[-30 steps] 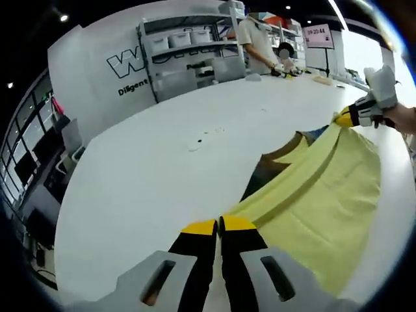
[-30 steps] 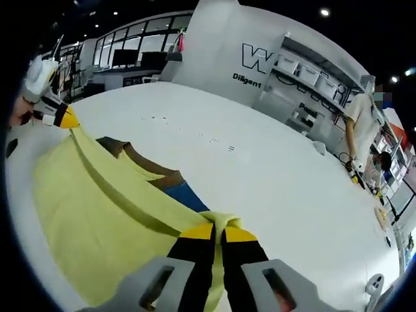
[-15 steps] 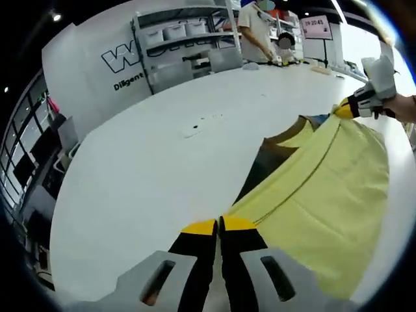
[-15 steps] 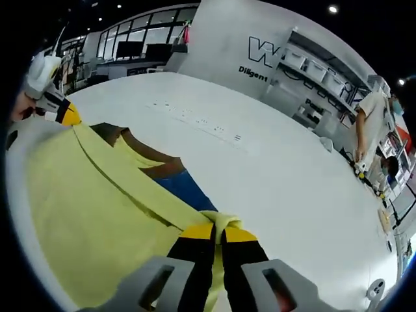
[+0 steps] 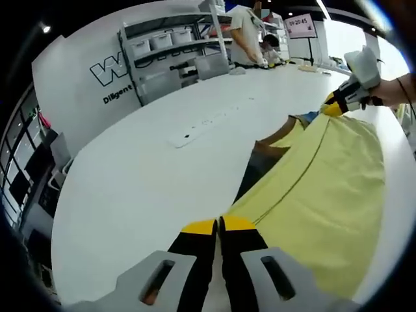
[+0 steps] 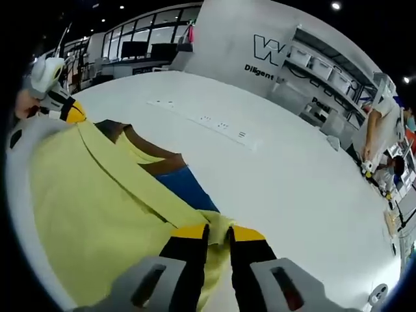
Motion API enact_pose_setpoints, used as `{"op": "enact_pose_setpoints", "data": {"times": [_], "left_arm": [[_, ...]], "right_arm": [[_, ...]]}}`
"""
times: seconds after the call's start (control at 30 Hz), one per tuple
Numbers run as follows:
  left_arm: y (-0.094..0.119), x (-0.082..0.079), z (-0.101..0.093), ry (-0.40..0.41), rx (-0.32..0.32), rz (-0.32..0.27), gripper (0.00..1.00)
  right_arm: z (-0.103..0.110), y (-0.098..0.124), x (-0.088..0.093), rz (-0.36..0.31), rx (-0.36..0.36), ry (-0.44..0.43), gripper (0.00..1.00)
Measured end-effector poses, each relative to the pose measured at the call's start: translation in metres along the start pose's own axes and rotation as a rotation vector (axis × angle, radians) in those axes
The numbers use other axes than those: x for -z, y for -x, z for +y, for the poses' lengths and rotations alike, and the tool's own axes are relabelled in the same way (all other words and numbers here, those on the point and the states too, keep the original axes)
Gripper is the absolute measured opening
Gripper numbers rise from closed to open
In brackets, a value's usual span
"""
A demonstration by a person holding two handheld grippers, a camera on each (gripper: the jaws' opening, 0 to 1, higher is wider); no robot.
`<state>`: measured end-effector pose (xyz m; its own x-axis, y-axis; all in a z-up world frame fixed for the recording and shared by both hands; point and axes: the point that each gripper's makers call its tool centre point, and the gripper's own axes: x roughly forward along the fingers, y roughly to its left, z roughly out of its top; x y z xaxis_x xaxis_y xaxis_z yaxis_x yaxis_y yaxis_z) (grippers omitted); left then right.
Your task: Fold the garment on the visible template until the final outline fits inside the template.
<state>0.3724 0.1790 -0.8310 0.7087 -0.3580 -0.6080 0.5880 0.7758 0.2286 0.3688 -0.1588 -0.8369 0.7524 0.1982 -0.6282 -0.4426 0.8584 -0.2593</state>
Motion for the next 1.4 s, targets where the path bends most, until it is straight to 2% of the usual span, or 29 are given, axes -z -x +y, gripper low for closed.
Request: {"op": "enact_pose_setpoints", "data": {"times": [0.03,0.1,0.2,0.23,0.27,0.37,0.43,0.5,0.53,0.57,0.63,0.7,0.8,0.87,0.97,1.03,1.2,1.23,1.3,1.33,1.4], "left_arm": [[0.0,-0.001,0.0,-0.02,0.002,-0.002,0.04],[0.001,-0.01,-0.002,-0.062,0.023,-0.052,0.05],[0.006,-0.016,0.0,-0.079,0.035,-0.072,0.07],[0.008,-0.017,-0.001,-0.096,0.063,-0.075,0.08],[0.009,-0.018,-0.002,-0.106,0.073,-0.077,0.1],[0.013,-0.024,0.002,-0.194,0.09,-0.099,0.23],[0.014,-0.024,0.002,-0.206,0.112,-0.096,0.25],[0.015,-0.025,0.002,-0.251,0.138,-0.093,0.28],[0.015,-0.027,-0.001,-0.315,0.169,-0.091,0.3],[0.015,-0.027,-0.004,-0.34,0.188,-0.089,0.32],[0.017,-0.028,-0.014,-0.416,0.239,-0.096,0.35],[0.018,-0.027,-0.023,-0.512,0.281,-0.091,0.36],[0.015,-0.019,-0.027,-0.626,0.309,-0.045,0.35],[0.013,-0.017,-0.028,-0.631,0.32,-0.037,0.35],[0.011,-0.015,-0.029,-0.673,0.353,-0.027,0.34],[0.008,-0.012,-0.026,-0.706,0.356,-0.009,0.33],[0.005,-0.008,-0.023,-0.726,0.371,0.021,0.27],[0.004,-0.012,-0.016,-0.803,0.33,0.015,0.23],[0.003,-0.006,-0.019,-0.771,0.36,0.04,0.23],[0.003,-0.004,-0.022,-0.77,0.375,0.041,0.24],[0.003,-0.004,-0.024,-0.805,0.376,0.04,0.21]], "right_arm": [[-0.001,0.001,-0.001,-0.007,-0.006,0.006,0.24],[-0.003,0.005,-0.005,-0.017,-0.007,0.042,0.35],[-0.003,0.01,-0.012,-0.039,-0.024,0.082,0.35],[0.0,0.011,-0.017,-0.054,-0.065,0.132,0.36],[0.001,0.012,-0.017,-0.052,-0.077,0.151,0.37],[0.008,0.015,-0.015,-0.02,-0.147,0.312,0.39],[0.011,0.013,-0.014,0.004,-0.19,0.399,0.4],[0.013,0.011,-0.017,-0.001,-0.207,0.455,0.41],[0.016,0.011,-0.015,0.018,-0.238,0.522,0.42],[0.018,0.01,-0.016,0.026,-0.255,0.562,0.42],[0.019,0.009,-0.019,0.021,-0.281,0.61,0.46],[0.018,0.008,-0.022,0.026,-0.295,0.626,0.45],[0.018,0.007,-0.025,0.041,-0.325,0.687,0.42],[0.02,0.007,-0.027,0.046,-0.35,0.723,0.4],[0.027,0.007,-0.025,0.09,-0.408,0.906,0.38],[0.028,0.008,-0.025,0.116,-0.42,0.967,0.34],[0.024,0.001,-0.015,0.184,-0.445,1.003,0.3],[0.022,0.001,-0.011,0.208,-0.45,0.996,0.29],[0.017,-0.003,-0.007,0.222,-0.448,0.973,0.26],[0.014,-0.006,-0.004,0.232,-0.438,0.925,0.24],[0.014,-0.006,-0.005,0.226,-0.424,0.895,0.18]]}}
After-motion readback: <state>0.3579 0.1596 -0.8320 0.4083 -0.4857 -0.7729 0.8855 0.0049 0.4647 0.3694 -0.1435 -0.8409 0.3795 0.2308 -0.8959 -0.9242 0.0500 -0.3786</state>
